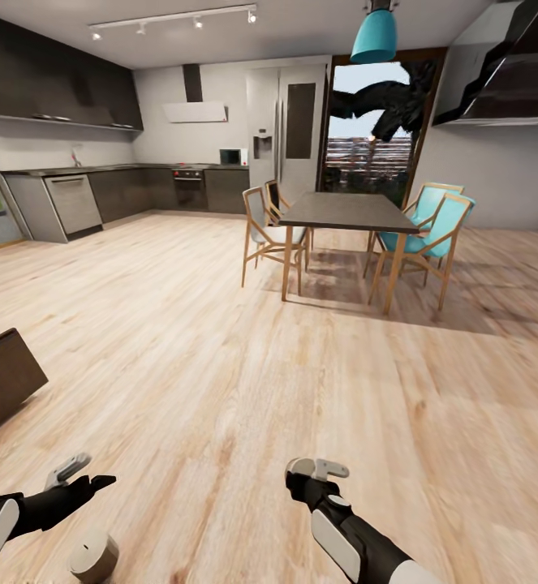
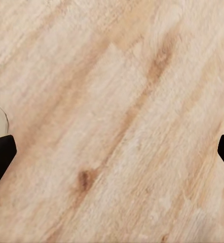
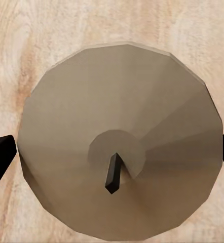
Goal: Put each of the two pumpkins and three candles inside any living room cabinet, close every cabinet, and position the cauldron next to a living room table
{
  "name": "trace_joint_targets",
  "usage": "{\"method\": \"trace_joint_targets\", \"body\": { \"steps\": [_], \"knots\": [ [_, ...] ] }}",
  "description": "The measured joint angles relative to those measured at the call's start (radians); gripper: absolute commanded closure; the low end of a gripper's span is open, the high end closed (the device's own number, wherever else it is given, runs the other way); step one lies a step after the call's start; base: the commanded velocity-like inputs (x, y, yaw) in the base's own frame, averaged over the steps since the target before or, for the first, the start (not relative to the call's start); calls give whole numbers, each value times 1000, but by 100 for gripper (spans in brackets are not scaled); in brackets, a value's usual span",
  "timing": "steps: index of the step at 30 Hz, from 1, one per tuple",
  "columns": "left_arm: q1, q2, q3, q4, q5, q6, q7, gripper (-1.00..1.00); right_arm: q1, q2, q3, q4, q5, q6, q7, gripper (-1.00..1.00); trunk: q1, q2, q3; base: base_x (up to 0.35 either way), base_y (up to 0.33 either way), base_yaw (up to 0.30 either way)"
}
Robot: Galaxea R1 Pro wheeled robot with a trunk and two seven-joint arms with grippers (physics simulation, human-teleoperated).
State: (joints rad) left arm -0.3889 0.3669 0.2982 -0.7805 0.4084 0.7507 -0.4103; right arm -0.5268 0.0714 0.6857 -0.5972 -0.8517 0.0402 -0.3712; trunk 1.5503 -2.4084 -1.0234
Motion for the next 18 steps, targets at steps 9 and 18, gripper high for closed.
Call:
{"method": "trace_joint_targets", "body": {
  "steps": [9, 18],
  "knots": [
    [0, 0, 1, 0, 0, 0, 1, -100, 0, 1, 2, 1, 0, 1, -8, 100, 0, 0, 0, 0, 0, 260],
    [0, -1, 0, 0, 0, 0, 2, -100, 0, 0, 3, -7, 1, 1, -4, 100, 0, 0, 0, 0, 0, 276]
  ]
}}
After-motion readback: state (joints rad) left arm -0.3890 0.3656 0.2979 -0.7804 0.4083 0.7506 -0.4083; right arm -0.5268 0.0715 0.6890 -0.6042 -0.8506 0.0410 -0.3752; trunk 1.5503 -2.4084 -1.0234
